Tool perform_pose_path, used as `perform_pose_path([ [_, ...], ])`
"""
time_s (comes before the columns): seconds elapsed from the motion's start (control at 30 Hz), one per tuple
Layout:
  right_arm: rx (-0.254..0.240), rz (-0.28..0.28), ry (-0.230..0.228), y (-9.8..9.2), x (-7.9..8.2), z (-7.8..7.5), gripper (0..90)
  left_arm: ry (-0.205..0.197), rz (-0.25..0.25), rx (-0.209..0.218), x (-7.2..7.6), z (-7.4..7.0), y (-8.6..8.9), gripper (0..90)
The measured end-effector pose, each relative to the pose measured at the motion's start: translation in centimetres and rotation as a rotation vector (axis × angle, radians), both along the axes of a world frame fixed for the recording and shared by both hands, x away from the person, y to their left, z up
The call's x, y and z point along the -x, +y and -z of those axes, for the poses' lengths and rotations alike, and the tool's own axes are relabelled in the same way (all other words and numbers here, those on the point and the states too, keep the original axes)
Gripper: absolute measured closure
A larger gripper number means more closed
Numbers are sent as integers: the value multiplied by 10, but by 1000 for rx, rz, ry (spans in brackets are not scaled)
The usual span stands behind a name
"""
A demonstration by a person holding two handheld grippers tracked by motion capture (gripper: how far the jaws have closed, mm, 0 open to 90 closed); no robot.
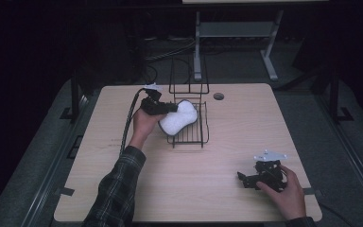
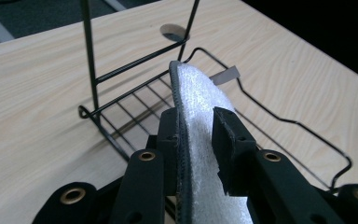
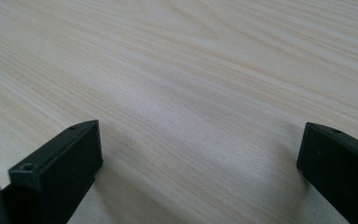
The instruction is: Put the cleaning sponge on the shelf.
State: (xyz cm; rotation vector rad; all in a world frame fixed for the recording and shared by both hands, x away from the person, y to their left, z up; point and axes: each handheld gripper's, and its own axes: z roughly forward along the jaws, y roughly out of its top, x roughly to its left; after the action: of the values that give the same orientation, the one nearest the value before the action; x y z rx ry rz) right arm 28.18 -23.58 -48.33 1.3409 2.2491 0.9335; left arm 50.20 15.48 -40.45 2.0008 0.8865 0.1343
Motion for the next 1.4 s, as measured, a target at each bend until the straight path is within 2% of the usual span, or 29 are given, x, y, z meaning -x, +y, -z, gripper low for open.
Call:
perform_pose_path([
  [0.3,0,0,0,0,0,0,0,2,-19,-21,-1,6,1,688],
  [0.53,0,1,1,0,0,0,0,-3,-31,-6,3,8,10,677],
  [0.67,0,0,0,0,0,0,0,3,-25,-6,7,7,16,728],
  [0.77,0,0,0,0,0,0,0,-4,-17,4,11,3,22,800],
  [0.93,0,0,0,0,0,0,0,-15,-2,-3,19,0,30,888],
  [1.03,0,1,0,0,0,0,0,-20,-1,-31,24,-1,34,895],
  [1.4,0,0,0,0,0,0,0,3,-32,-50,31,13,49,897],
])
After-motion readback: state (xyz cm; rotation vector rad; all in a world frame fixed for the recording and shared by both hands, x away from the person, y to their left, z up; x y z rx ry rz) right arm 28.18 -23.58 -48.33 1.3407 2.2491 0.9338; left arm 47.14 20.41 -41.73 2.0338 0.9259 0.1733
